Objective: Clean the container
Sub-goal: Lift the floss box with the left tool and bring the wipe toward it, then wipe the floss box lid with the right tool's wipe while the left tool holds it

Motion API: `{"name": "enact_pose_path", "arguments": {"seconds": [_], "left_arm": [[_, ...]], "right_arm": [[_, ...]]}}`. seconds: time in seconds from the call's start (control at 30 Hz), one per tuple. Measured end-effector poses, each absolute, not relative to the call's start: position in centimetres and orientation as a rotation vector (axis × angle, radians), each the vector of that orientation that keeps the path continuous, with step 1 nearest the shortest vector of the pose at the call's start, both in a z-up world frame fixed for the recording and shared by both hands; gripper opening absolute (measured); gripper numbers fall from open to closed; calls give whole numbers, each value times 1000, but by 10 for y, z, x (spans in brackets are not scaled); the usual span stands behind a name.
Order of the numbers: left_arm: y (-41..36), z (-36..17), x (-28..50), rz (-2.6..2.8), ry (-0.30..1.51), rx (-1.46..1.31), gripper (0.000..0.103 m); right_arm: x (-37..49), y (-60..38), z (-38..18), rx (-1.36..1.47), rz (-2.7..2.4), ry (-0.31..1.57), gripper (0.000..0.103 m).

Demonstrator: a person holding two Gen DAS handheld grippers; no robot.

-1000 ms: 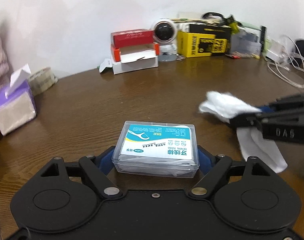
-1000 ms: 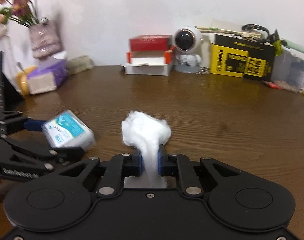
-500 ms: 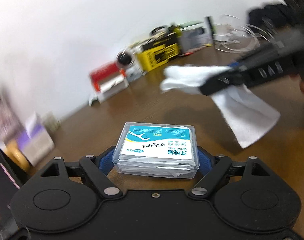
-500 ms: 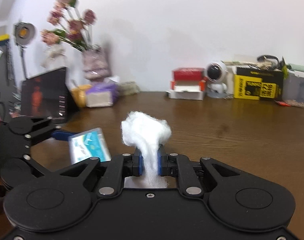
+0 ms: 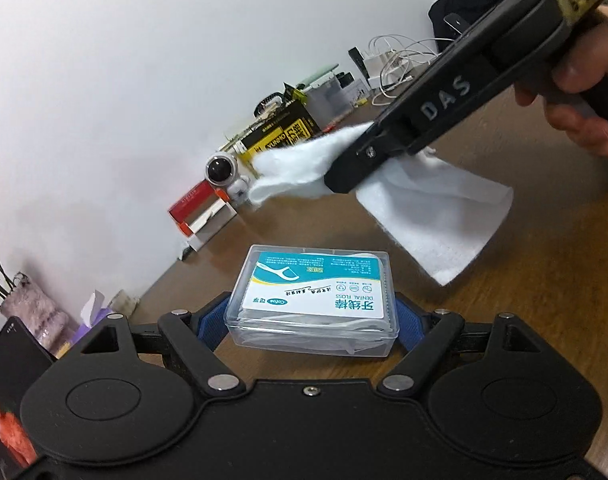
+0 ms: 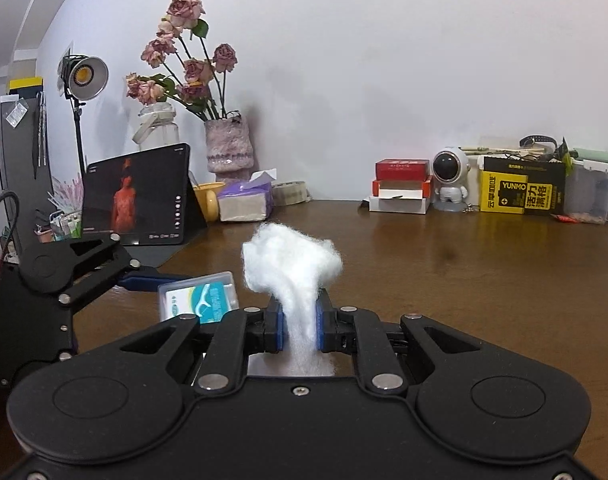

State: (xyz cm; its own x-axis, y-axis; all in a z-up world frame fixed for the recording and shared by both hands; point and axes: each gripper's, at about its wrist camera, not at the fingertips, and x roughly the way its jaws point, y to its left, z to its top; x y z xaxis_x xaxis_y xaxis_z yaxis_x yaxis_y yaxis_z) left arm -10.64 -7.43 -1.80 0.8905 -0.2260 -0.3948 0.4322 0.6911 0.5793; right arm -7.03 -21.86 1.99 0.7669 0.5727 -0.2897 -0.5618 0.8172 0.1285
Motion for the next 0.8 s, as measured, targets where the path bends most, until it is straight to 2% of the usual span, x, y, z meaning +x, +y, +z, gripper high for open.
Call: {"name": "enact_pose_path", "arguments": {"seconds": [0.47,0.8], "left_arm": [[-75,-21,-102,-360,304,738,82],[-79,-23,-94,-350,290,761,82]], "right_arm": [[-105,-193,23,-38,723,348,15],[-101,-142,38,-287,852,312,16]]}}
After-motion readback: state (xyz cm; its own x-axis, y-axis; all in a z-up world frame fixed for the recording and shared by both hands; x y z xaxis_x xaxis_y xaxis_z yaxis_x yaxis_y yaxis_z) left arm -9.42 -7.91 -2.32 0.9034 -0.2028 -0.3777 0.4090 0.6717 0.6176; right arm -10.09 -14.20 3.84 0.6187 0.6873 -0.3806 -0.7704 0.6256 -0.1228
